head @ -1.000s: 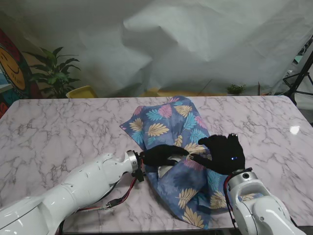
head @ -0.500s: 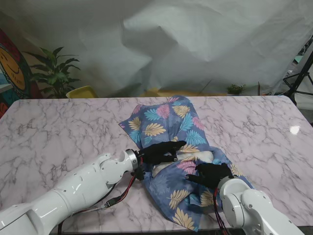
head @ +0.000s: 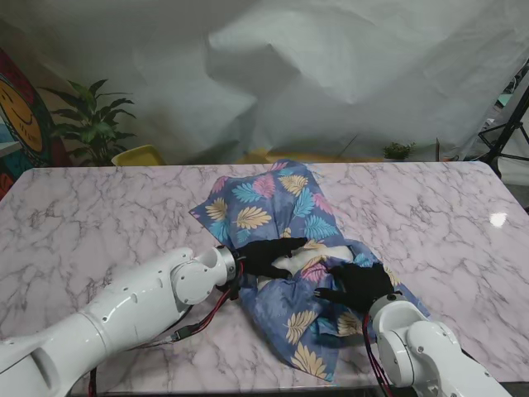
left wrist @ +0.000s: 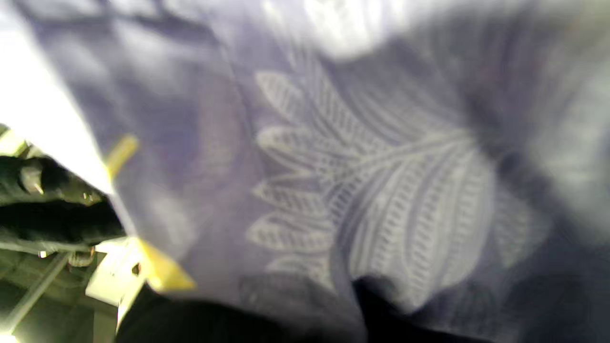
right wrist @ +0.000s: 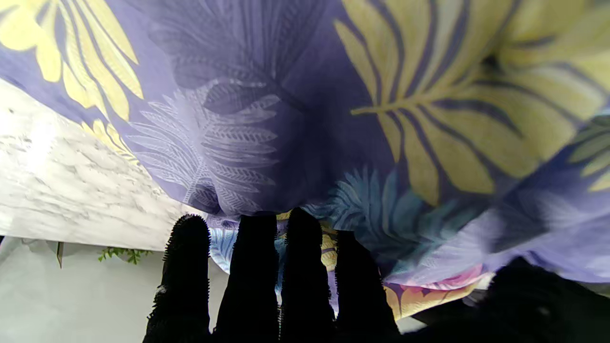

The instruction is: Put a pillowcase on a pillow

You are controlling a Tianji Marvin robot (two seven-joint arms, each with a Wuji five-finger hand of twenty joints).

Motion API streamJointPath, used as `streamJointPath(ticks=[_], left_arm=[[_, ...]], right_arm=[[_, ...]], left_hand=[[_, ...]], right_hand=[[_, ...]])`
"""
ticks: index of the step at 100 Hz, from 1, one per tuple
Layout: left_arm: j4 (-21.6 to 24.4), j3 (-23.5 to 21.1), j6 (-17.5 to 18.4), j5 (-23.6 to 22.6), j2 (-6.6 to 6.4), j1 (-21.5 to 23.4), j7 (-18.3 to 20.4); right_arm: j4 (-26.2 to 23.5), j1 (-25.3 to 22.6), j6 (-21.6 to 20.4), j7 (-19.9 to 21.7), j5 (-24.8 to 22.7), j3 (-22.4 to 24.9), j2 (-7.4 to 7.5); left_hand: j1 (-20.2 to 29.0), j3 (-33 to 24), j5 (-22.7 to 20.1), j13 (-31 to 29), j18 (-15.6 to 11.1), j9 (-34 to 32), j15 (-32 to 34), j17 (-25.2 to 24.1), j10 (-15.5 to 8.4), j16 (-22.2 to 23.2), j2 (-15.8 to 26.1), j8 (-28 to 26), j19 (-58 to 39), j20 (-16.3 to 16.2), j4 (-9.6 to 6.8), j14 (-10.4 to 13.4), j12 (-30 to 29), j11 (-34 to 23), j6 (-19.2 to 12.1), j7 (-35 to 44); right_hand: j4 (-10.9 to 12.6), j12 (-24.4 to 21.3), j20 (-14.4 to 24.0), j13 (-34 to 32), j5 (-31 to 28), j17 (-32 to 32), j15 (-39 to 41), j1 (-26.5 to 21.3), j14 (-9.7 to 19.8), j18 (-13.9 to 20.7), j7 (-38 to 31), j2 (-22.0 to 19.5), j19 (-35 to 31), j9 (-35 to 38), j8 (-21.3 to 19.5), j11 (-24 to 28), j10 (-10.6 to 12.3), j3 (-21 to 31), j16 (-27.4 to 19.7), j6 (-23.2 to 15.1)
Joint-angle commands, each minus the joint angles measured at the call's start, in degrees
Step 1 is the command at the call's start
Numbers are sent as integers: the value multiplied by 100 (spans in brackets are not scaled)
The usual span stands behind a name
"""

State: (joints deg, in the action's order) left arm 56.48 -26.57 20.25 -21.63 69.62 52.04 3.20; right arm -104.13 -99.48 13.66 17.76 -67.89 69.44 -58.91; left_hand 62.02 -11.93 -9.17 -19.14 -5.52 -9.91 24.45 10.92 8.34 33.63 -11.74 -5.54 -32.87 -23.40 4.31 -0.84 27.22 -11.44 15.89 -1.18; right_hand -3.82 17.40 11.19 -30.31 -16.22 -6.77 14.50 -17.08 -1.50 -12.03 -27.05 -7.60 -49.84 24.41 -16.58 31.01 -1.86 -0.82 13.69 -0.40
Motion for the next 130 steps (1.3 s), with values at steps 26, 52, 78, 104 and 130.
streamJointPath(ticks=[26, 52, 78, 104, 130], left_arm=[[20, -470, -328, 194, 149, 628, -392], [89, -564, -192, 326, 176, 721, -468], [-2, -443, -196, 438, 200, 684, -328], [119, -498, -235, 511, 174, 776, -284], [256, -615, -256, 522, 127, 882, -277]], right_arm=[[377, 260, -113, -128, -165, -212, -7], [260, 21, 417, -1799, -522, -135, -158], [471, 322, 772, -3180, -1086, -309, -223], [976, 936, -97, -2589, -1478, -435, -44], [1583, 1453, -307, -2913, -1183, -754, -28]], left_hand=[[1194, -1637, -1491, -2124, -672, -2157, 2058, 2979, 401, 1051, -120, -1172, -4564, -696, 154, -914, 1022, -1773, -96, 2376], [1195, -1643, -2280, -2409, -587, -2839, 2180, 3248, 251, 830, -34, -1531, -4550, -638, 211, -897, 1290, -1595, -581, 3379], [1195, -899, -2392, -3016, -841, -3362, 2594, 3852, 240, 847, -8, -1416, -4998, -690, 14, -710, 1403, -1541, -551, 3393], [1195, -139, -2602, -3889, -1363, -3744, 3369, 4821, 235, 972, 69, -1357, -5781, -552, -133, -316, 1581, -2026, -516, 3617], [1112, 1204, -2585, -3833, -1118, -3369, 3297, 4816, 254, 849, 729, -1286, -5847, -220, -261, -610, 750, -2659, -428, 3487]], right_hand=[[159, 12, -23, -15, -272, -29, -40, -637, 129, 155, -533, 734, -8, 82, -142, 96, 169, 87, -174, -380], [-217, 200, 248, -1106, -1068, -565, 500, 735, 397, 227, -1415, 2078, -374, 1199, -70, 479, 442, 3839, 214, -749], [-549, 268, 369, -1755, -1264, -876, 584, 833, 620, 372, -1647, 3229, -588, 1768, -133, 624, 783, 5842, 475, -1225], [-559, 152, 307, -1024, -464, -746, 165, 284, 725, 587, -1274, 4193, -423, 923, 133, 286, 916, 6775, 167, -1244], [-1687, 375, 436, -2497, -3535, -1314, 812, -832, 1034, 750, -3561, 5570, -740, 3353, 359, 491, 1671, 7299, 450, -3954]])
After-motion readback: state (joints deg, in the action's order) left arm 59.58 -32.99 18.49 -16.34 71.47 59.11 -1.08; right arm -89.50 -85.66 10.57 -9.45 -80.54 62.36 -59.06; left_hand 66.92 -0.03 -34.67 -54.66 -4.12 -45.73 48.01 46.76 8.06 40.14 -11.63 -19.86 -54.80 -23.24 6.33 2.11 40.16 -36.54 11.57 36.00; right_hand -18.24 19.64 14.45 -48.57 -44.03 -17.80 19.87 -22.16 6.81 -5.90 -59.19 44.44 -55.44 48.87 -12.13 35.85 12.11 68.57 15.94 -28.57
